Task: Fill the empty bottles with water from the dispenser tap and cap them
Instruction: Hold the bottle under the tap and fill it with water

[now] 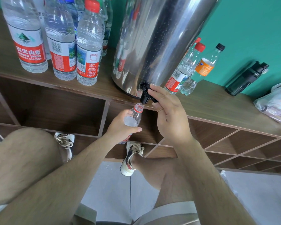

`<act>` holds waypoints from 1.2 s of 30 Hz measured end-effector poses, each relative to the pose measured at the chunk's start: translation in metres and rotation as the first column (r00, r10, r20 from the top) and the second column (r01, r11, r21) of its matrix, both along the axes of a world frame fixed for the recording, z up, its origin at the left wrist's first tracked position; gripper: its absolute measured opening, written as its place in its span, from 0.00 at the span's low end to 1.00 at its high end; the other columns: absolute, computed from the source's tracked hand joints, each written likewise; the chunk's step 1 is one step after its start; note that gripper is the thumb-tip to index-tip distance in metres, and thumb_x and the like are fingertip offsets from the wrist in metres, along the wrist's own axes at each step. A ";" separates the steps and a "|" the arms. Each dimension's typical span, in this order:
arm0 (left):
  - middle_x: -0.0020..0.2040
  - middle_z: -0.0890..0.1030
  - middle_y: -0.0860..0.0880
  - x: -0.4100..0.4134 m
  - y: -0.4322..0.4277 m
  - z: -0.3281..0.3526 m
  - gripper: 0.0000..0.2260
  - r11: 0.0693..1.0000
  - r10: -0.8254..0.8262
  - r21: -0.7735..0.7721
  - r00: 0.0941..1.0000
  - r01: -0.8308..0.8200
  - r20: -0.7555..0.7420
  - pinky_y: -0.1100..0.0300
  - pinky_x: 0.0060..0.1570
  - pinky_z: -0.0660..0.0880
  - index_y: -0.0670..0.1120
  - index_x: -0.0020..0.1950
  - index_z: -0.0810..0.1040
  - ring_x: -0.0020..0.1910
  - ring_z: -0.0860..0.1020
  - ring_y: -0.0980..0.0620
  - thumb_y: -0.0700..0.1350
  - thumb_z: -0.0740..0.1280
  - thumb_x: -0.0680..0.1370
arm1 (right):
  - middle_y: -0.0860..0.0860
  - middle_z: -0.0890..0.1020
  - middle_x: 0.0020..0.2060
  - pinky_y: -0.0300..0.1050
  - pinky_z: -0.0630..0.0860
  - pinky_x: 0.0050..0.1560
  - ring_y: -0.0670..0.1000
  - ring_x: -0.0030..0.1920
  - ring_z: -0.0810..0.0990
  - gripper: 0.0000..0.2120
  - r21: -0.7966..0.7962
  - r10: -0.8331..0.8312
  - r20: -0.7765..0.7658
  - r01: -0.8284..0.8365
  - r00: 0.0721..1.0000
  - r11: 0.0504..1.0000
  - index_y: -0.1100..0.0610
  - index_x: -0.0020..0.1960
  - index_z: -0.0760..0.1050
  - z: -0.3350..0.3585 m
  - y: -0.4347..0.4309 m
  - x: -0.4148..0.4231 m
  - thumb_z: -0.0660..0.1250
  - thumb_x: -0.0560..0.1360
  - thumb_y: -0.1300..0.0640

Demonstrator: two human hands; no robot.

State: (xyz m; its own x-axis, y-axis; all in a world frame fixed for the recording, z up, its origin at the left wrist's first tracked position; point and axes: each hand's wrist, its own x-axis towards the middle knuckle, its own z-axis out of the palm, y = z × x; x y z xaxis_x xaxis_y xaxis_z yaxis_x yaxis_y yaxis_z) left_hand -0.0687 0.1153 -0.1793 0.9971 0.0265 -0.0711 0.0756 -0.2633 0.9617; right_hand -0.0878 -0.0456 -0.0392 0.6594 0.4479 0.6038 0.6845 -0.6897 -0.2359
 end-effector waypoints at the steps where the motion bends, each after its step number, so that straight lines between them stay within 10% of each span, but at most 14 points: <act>1: 0.66 0.75 0.56 0.000 0.000 0.000 0.34 1.000 0.000 -0.001 1.000 0.000 -0.001 0.58 0.59 0.72 0.55 0.72 0.68 0.62 0.74 0.54 0.52 0.81 0.71 | 0.56 0.78 0.71 0.24 0.62 0.67 0.61 0.65 0.79 0.23 -0.001 0.000 -0.001 0.000 1.000 1.000 0.63 0.69 0.79 0.000 0.000 0.000 0.62 0.78 0.78; 36: 0.67 0.74 0.57 0.000 -0.001 0.003 0.35 1.000 0.003 0.010 1.000 -0.003 -0.018 0.56 0.62 0.71 0.56 0.72 0.67 0.62 0.72 0.56 0.52 0.80 0.71 | 0.56 0.79 0.70 0.26 0.64 0.68 0.60 0.66 0.79 0.24 -0.003 0.007 -0.008 -0.007 1.000 1.000 0.63 0.69 0.79 0.002 0.001 0.001 0.62 0.76 0.79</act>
